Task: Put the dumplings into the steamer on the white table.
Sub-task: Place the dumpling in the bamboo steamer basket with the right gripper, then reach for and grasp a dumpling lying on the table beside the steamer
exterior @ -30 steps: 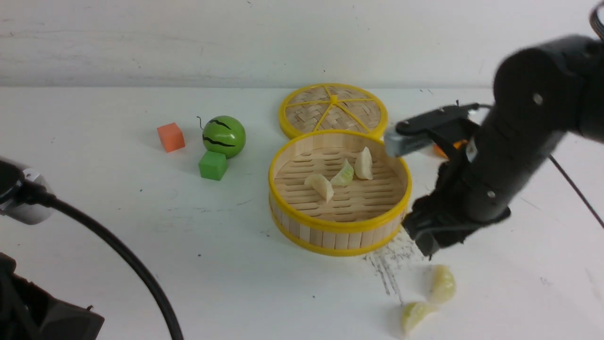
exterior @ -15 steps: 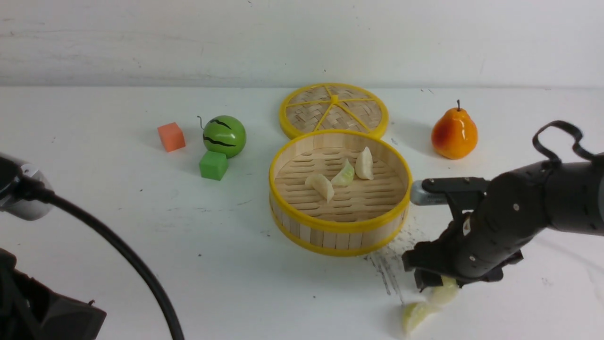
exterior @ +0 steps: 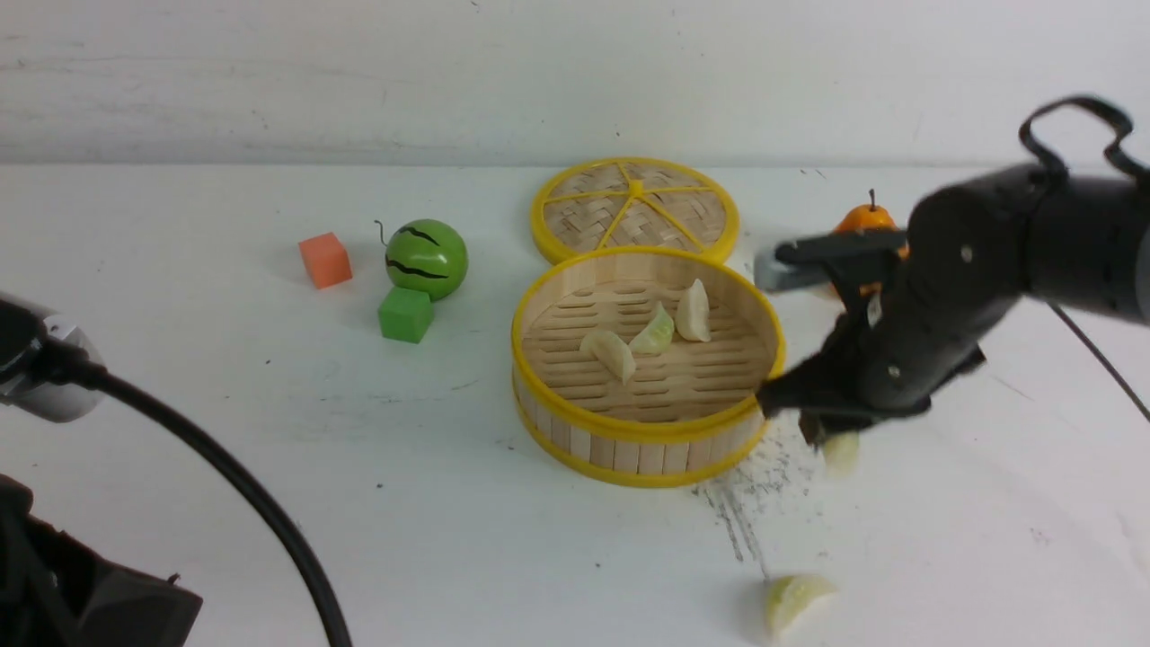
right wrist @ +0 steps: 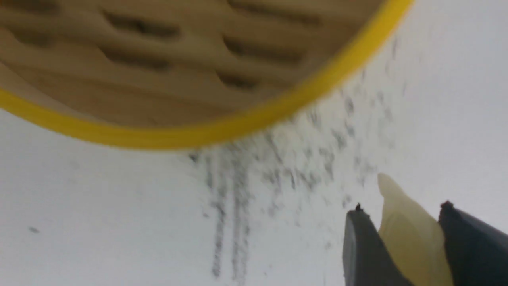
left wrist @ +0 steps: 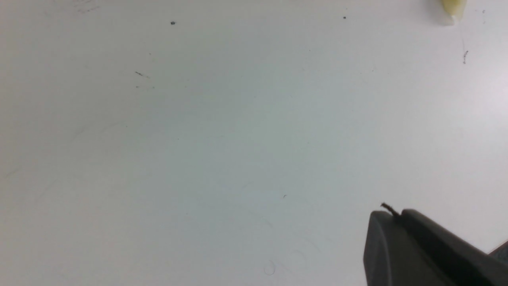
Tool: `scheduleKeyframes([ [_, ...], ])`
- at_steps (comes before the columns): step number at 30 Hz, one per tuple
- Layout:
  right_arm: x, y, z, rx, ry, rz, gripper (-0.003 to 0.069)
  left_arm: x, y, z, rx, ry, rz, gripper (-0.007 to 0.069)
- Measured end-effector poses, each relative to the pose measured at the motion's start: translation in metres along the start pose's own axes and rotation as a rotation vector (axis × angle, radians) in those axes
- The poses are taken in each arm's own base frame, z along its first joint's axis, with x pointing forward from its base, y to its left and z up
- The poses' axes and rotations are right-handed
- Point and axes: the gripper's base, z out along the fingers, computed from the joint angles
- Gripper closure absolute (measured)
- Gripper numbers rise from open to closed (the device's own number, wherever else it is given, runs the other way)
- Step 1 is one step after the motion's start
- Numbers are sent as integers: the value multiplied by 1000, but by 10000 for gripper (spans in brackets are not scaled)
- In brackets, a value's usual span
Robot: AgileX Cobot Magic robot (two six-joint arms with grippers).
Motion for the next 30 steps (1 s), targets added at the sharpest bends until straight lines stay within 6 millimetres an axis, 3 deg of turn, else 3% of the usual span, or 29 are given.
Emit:
scheduleKeyframes([
  [3,-29,19,-21,-53,-103,-53,425,0,0,0,-1,0,1,606],
  [7,-57,45,-19,-101,-180,-99,426,0,0,0,-2,0,1,601],
  [11,-71,64,13,-116,-170,-130,426,0,0,0,-2,2,1,598],
  [13,-74,68,40,-115,-137,-121,426,1,0,0,-3,6,1,596],
  [19,-72,68,75,-97,-80,-99,419,3,1,0,-7,37,1,596],
  [23,-73,69,73,-96,-73,-99,351,4,1,0,-8,43,1,592],
  [26,-72,68,59,-85,3,-107,238,4,1,0,-8,45,1,587],
  [27,-71,68,58,-84,10,-107,232,4,1,0,-8,45,1,587],
  [30,-66,66,20,-73,98,-173,159,4,1,0,-8,47,1,587],
])
